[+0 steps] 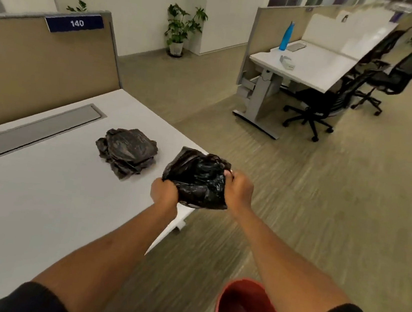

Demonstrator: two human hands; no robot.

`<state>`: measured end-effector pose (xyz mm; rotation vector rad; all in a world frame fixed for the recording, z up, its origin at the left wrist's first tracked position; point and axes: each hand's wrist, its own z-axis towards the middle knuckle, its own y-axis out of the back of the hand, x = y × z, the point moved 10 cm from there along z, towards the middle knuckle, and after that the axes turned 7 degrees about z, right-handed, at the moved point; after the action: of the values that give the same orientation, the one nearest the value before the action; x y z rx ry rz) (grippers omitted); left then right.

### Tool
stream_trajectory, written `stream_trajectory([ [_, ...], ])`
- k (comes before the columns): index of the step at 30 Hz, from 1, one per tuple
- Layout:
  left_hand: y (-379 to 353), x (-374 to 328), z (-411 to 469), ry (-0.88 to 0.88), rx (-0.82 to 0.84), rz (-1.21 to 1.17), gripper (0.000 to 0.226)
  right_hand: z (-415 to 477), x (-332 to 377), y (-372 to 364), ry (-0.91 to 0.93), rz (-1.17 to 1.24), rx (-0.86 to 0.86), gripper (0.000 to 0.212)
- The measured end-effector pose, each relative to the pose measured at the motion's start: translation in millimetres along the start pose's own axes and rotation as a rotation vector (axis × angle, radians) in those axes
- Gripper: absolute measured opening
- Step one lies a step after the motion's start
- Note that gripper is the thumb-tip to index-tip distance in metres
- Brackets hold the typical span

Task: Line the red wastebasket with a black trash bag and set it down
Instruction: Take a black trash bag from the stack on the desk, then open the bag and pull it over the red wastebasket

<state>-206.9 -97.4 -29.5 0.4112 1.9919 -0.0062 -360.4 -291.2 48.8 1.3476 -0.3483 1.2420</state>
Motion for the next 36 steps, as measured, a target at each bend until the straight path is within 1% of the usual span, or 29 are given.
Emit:
stream_trajectory([
  [1,-4.4,10.7,-8.5,0.045,0.013,-0.036,0.035,-15.0,-16.0,16.2,-0.074,-0.007,-0.064,0.030],
  [3,-10.7,24.8,-26.2,0.087,0.034,-0.083,0.033,-49.2,-50.7,52.1,-0.294,0.058,-0.248,0.034],
  [4,-13.7,29.3,-33.6,0.087,0.037,-0.101,0.033,-70.3,-68.7,68.5,-0.429,0.111,-0.351,0.034],
  [6,-20.7,33.4,-50.4,0.057,0.046,-0.126,0.037,-115.1,-103.3,87.7,-0.702,0.214,-0.484,0.037],
  [7,-24.4,34.3,-60.8,0.046,0.055,-0.148,0.038,-137.0,-115.9,92.6,-0.822,0.264,-0.517,0.038],
  [9,-34.1,38.7,-79.5,0.059,0.080,-0.210,0.038,-176.8,-134.6,97.5,-1.000,0.374,-0.574,0.039],
  [11,-42.9,41.5,-96.9,0.092,0.106,-0.249,0.038,-213.7,-146.1,102.4,-1.137,0.483,-0.635,0.036],
  [13,-50.1,42.8,-108.1,0.107,0.113,-0.297,0.036,-241.9,-153.5,106.3,-1.219,0.633,-0.694,0.034],
  [15,-54.2,40.0,-118.2,0.098,0.105,-0.295,0.033,-254.7,-156.6,110.6,-1.229,0.692,-0.681,0.033],
  [16,-55.5,39.4,-121.3,0.092,0.099,-0.285,0.031,-260.4,-157.6,115.9,-1.223,0.678,-0.694,0.033],
  [17,-57.3,40.1,-124.0,0.103,0.095,-0.284,0.029,-266.0,-160.7,123.1,-1.216,0.660,-0.724,0.034],
  [20,-62.0,41.6,-131.2,0.127,0.091,-0.255,0.028,-284.1,-169.2,142.2,-1.252,0.704,-0.860,0.038],
  [22,-62.9,41.8,-127.7,0.094,0.069,-0.187,0.031,-291.6,-176.5,154.7,-1.253,0.726,-0.898,0.038],
  [23,-60.6,38.3,-126.3,0.048,0.051,-0.143,0.033,-298.4,-179.7,160.8,-1.265,0.743,-0.923,0.037],
  [25,-54.8,30.7,-118.7,-0.054,0.047,-0.013,0.037,-306.7,-183.5,165.6,-1.270,0.861,-0.973,0.035],
  [26,-82.8,36.2,-128.5,-0.084,0.052,0.060,0.039,-298.0,-208.3,188.3,-1.246,0.937,-0.967,0.034],
  [27,-108.9,44.9,-138.4,-0.087,0.033,0.108,0.039,-286.2,-232.6,206.6,-1.264,1.072,-0.975,0.032],
  [29,-100.9,47.3,-133.6,-0.034,0.023,0.093,0.035,-289.8,-233.8,204.8,-1.313,1.147,-0.920,0.031],
  [31,-104.6,60.9,-124.4,0.060,0.042,0.072,0.029,-276.1,-225.2,212.0,-1.304,1.085,-0.797,0.032],
  [33,-126.1,78.3,-128.1,0.140,0.082,0.067,0.025,-247.7,-232.9,220.1,-1.263,1.132,-0.691,0.025],
  [36,-157.5,98.8,-156.1,0.217,0.193,-0.015,0.010,-215.7,-240.5,230.8,-1.188,1.205,-0.570,0.021],
])
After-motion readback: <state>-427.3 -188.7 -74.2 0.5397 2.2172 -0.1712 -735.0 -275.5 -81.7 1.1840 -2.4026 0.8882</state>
